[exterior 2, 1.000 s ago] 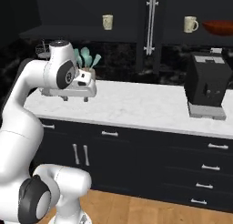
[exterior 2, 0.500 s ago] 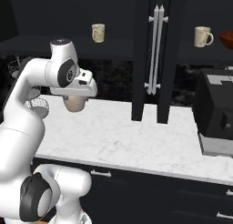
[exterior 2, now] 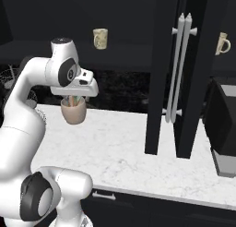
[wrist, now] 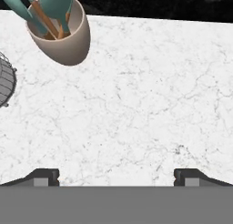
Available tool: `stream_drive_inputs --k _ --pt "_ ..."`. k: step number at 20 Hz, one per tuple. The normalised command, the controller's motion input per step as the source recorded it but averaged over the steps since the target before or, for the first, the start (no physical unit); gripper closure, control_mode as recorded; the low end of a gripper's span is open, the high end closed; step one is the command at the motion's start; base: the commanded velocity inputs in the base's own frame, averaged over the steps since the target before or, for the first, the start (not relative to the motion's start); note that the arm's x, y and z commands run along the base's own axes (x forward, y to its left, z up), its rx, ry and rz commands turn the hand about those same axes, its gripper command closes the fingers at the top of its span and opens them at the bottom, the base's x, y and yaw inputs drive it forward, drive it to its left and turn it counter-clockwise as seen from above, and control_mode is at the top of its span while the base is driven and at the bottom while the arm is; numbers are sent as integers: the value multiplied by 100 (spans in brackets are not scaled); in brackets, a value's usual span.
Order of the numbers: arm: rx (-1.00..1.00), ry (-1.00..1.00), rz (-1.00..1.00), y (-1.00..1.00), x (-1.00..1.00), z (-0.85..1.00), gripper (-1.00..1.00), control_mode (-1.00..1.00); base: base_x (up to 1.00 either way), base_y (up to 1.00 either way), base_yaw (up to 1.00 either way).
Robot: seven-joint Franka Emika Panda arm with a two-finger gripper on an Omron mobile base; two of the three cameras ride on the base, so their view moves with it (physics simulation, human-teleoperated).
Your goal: Gather all objects into one cabinet and sort the glasses and bowls to opposite sides.
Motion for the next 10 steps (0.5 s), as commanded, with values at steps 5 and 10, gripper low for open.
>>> stream_drive_inputs --k 5,10 --pt "0 0 0 0 0 0 -100 100 4 0 0" --pt "0 0 0 0 0 0 -100 100 9 0 0"
